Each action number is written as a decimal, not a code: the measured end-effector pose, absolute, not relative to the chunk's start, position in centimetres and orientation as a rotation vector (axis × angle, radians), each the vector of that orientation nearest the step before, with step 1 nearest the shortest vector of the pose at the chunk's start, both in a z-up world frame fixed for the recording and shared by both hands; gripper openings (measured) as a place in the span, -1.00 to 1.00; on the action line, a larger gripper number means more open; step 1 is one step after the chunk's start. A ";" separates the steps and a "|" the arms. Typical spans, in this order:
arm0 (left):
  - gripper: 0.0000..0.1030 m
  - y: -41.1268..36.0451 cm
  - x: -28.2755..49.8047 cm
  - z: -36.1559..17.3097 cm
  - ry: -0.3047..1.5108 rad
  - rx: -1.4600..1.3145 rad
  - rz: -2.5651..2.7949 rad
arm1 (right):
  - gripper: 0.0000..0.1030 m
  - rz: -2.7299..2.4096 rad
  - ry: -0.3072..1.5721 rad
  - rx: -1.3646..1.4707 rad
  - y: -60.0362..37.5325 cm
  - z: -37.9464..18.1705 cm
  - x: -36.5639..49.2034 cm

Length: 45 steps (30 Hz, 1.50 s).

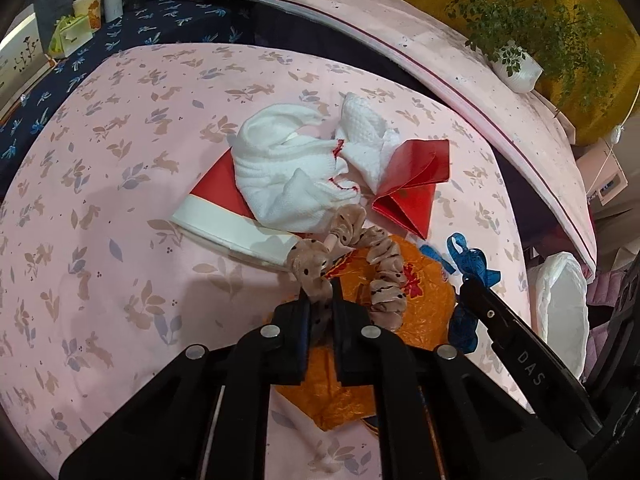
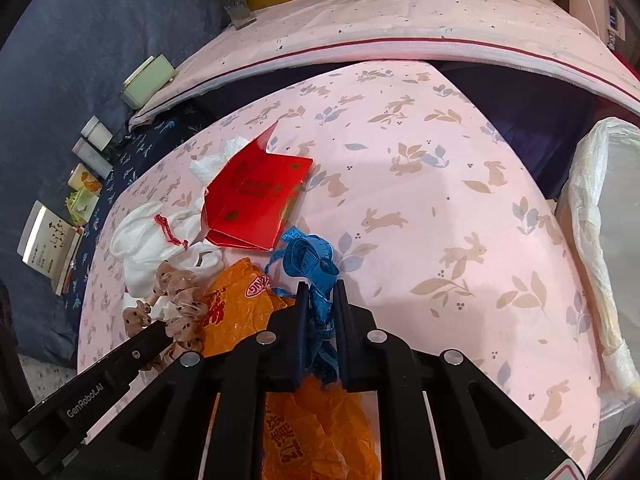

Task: Collect trash
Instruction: 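Move both tools back to the pile and grasp the orange plastic bag, then carry the beige scrunchie in left and blue ribbon in right over the bin, open both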

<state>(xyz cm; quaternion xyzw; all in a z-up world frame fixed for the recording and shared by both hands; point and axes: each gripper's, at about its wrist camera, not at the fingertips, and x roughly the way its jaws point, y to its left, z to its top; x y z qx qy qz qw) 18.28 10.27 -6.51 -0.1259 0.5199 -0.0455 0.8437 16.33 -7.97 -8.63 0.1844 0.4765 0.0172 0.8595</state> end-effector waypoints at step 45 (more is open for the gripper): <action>-0.84 -14.7 10.0 2.9 0.922 0.067 -0.546 | -0.78 -0.262 0.707 0.603 -29.7 -1.8 2.4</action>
